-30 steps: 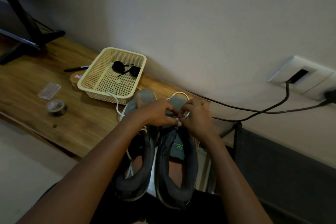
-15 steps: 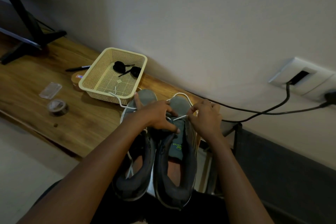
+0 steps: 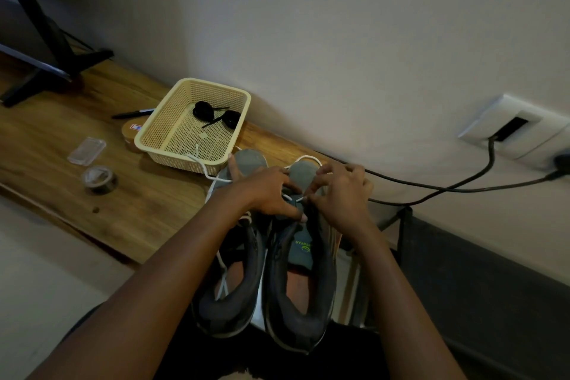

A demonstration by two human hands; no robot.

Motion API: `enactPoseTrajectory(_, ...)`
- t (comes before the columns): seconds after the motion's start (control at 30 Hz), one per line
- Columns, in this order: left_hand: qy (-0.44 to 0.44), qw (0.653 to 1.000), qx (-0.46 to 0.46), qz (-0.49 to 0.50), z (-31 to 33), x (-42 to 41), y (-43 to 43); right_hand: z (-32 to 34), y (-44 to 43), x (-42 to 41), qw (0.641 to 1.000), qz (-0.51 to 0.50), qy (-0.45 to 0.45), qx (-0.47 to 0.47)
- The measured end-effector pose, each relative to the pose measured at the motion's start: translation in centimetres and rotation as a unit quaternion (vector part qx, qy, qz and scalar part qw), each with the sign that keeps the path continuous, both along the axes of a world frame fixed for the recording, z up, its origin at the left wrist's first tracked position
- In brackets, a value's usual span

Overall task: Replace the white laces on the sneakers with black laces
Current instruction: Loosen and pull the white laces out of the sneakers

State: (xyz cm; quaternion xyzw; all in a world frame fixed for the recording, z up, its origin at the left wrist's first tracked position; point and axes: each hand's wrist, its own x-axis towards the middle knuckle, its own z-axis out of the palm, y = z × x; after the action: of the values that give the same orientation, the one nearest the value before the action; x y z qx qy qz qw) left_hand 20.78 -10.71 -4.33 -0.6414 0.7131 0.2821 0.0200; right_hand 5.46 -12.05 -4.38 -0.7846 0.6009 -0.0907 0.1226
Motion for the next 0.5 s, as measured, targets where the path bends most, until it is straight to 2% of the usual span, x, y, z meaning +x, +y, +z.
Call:
enactPoseTrajectory(0.23, -0.007, 1.0, 0.014, -0.005, 0.3, 0.1, 0.1, 0.4, -0.6, -1.9, 0.988, -0.129, -0.081, 0.003)
enactPoseTrajectory(0.33, -0.02, 1.0, 0.008, -0.011, 0.1, 0.2, 0.2, 0.4, -0.4, -1.6, 0.994, -0.069, -0.082, 0.036)
enactPoseTrajectory(0.5, -0.022, 1.0, 0.007, -0.007, 0.0, 0.0, 0.1, -0.3, 0.1, -0.1, 1.0, 0.002, 0.018, 0.014)
